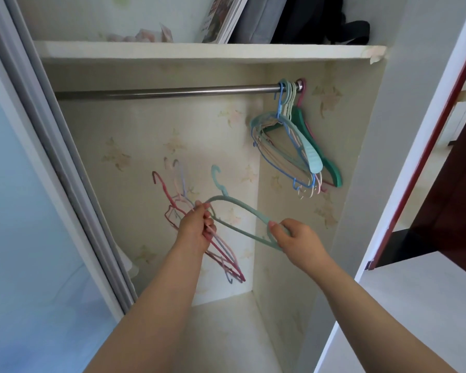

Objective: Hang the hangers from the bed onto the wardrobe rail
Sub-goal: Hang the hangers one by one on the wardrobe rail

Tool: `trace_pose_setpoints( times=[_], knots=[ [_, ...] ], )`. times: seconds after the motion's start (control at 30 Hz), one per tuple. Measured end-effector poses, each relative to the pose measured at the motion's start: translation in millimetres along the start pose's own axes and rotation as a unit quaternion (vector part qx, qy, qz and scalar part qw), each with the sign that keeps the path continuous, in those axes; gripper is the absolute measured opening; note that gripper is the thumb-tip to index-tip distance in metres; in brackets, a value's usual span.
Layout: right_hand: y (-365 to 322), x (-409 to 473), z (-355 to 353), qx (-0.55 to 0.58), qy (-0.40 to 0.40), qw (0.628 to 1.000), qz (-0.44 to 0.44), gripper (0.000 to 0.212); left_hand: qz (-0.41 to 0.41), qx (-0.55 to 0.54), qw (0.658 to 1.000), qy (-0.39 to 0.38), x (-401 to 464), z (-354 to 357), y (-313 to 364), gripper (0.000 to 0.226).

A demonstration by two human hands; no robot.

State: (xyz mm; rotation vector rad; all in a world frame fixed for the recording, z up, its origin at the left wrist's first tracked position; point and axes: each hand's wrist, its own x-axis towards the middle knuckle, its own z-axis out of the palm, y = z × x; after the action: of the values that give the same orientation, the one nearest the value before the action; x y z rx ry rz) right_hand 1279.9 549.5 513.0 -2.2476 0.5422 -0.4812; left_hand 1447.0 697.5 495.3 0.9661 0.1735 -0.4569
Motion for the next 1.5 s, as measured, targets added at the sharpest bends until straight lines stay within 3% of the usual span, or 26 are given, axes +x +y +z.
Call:
trace_pose_setpoints(
  times=[0.13,0.27,0.5,0.63,0.73,0.9,1.0,1.27,1.5],
  knots=[
    [11.0,-2.1,-16.0,-0.139,-0.024,0.989,-0.047,0.042,0.025,0.018,0.999,0.012,4.6,-5.3,14.7,0.019],
    [14.0,-7.0,-24.4,-0.201,-0.028,0.976,-0.078,0.039,0.025,0.08,0.996,-0.004,4.1,-7.9,19.6,0.023],
    [14.2,-9.6,-23.1,-0.272,0.022,0.953,-0.128,0.038,-0.015,0.012,0.999,-0.037,4.3,-0.8,19.9,0.023],
    [17.6,-6.1,-21.9,-0.194,0.039,0.976,-0.088,0.039,-0.007,-0.002,0.999,-0.046,2.6,-2.4,18.8,0.03],
    [10.6,7.8,-27.5,-0.027,0.069,0.997,-0.014,0.046,-0.011,-0.024,0.998,-0.054,1.4,-5.1,21.1,0.004],
    [-38.2,65.1,-53.2,0.227,0.122,0.966,0.027,0.045,-0.007,0.001,0.998,-0.069,-9.8,0.6,27.1,0.005],
    [-64.8,97.0,-65.4,0.3,0.126,0.945,0.028,0.042,-0.01,0.012,0.997,-0.079,-15.9,4.6,28.7,0.013],
    [-78.0,141.7,-52.7,0.32,0.095,0.94,0.071,0.045,-0.02,0.021,0.997,-0.067,-27.2,-3.3,18.3,0.02],
    [-28.5,181.9,-52.7,0.211,0.175,0.956,0.101,0.054,-0.004,0.017,0.996,-0.087,-33.8,-10.4,20.1,0.02]
  ],
)
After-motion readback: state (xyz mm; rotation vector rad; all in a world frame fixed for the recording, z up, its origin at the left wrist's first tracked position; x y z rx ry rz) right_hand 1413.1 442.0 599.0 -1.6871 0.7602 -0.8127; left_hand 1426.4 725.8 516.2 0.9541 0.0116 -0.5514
